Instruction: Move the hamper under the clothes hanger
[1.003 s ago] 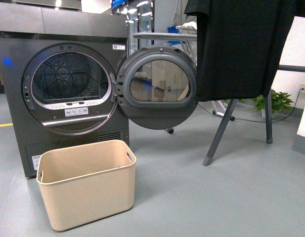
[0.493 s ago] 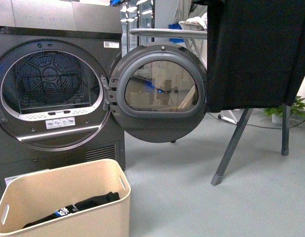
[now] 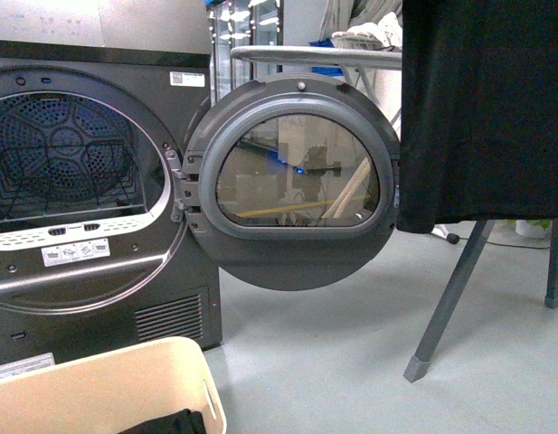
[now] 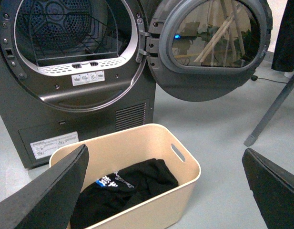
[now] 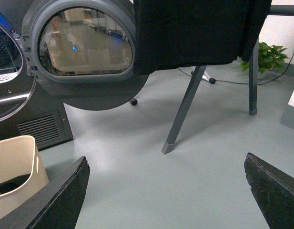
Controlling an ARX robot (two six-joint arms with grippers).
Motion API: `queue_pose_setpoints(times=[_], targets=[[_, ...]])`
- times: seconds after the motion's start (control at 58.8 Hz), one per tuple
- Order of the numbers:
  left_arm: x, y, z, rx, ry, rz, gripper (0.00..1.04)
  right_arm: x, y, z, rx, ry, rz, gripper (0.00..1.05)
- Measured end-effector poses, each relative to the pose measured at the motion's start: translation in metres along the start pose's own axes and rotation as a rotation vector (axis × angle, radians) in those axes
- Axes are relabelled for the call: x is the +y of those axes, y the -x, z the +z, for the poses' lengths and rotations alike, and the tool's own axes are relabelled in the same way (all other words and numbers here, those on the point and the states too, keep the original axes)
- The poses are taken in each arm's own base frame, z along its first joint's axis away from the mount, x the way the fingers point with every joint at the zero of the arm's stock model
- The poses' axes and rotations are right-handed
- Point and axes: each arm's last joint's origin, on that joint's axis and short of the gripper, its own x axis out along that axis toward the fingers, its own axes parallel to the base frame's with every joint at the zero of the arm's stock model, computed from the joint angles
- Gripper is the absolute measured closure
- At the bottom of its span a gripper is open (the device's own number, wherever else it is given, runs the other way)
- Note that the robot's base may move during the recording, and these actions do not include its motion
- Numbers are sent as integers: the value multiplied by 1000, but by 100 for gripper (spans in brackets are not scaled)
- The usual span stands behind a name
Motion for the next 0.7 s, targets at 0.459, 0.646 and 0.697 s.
queue_pose_setpoints(times=[0.459, 0.646, 0.697], targets=[[0, 0, 0, 3, 0, -3, 7, 0, 0, 0, 0, 0, -8, 8], [0, 0, 0, 1, 0, 1, 7, 0, 0, 0, 0, 0, -4, 8], [0, 0, 0, 1, 0, 1, 7, 0, 0, 0, 0, 0, 0, 8]])
